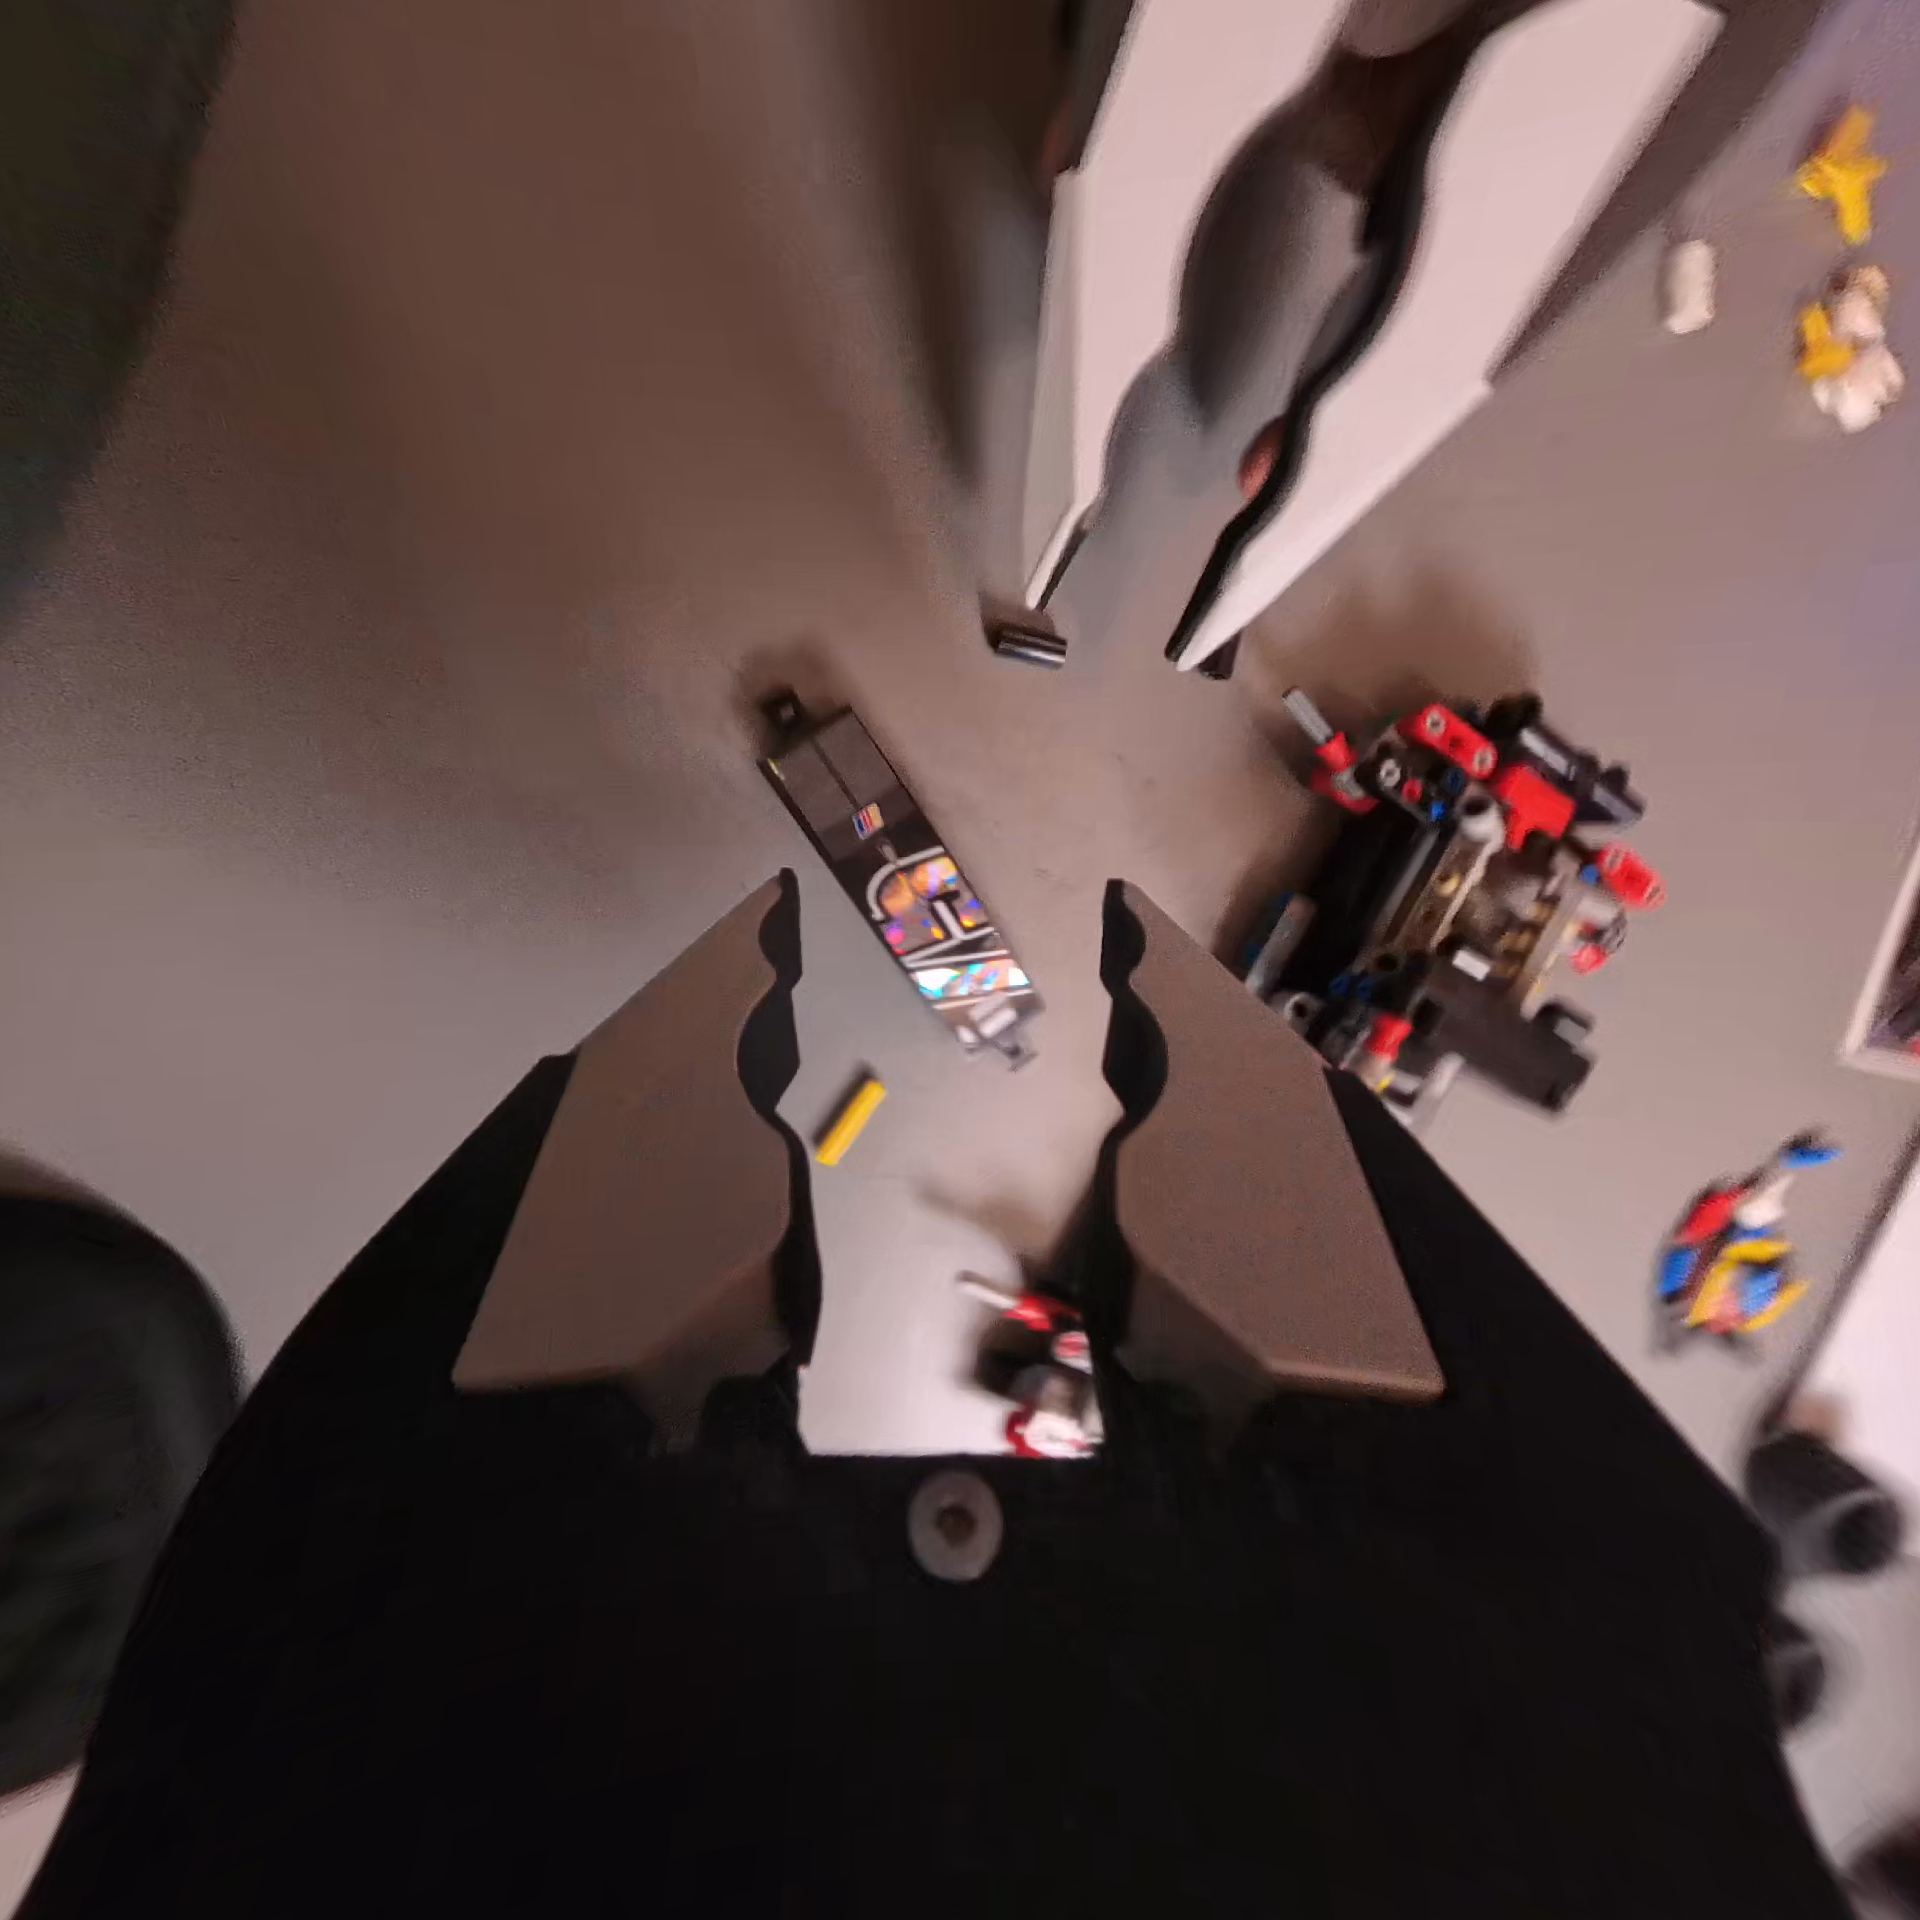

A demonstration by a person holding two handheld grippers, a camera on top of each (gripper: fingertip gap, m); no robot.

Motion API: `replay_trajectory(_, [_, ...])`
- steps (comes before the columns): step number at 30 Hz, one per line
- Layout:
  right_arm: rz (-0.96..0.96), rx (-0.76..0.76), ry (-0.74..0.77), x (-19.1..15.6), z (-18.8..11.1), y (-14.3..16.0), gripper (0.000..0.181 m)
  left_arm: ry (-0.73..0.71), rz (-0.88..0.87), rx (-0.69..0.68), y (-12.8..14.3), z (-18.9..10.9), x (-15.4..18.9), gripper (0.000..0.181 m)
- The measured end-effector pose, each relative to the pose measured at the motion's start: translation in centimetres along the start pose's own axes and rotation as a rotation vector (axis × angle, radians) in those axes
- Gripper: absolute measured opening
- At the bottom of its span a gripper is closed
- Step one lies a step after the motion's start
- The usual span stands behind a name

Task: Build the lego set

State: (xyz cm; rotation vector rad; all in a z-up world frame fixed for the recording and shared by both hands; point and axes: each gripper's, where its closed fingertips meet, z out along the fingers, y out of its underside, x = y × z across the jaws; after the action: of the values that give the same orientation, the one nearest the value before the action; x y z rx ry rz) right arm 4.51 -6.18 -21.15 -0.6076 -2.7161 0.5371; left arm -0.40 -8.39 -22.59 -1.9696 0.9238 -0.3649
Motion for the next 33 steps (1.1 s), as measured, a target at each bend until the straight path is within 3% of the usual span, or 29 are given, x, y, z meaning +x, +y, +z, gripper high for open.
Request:
replay_trajectory(5, [0.466,0.178,0.129,-1.7,-1.1,0.3,0.073,-0.014,0.015,0.020,-0.7,-0.4,0.0,0.027])
replay_trajectory(9, [0.734,0.210,0.261,-1.4,0.1,1.3,0.102,-0.002,0.027,0.017,-0.8,0.0,0.5,0.027])
replay_trajectory(11, [0.784,0.186,0.298,-1.1,0.7,1.5,0.107,0.000,0.032,0.010,-0.7,0.2,0.7,0.027])
replay_trajectory(22, [0.682,0.071,0.174,-0.5,3.2,1.2,0.082,-0.040,0.029,0.007,-0.2,-1.6,-0.3,0.026])
replay_trajectory(25, [0.571,0.087,0.136,-0.5,3.0,0.9,0.061,-0.024,0.020,-0.001,0.2,-1.7,-0.1,0.025])
replay_trajectory(29, [0.417,0.067,0.081,-0.3,3.2,1.7,0.062,0.001,0.031,-0.040,0.9,-0.9,0.5,0.025])
replay_trajectory(33, [0.391,0.075,0.128,1.1,1.9,2.7,0.068,-0.001,0.037,-0.060,1.3,-0.2,0.7,0.024])
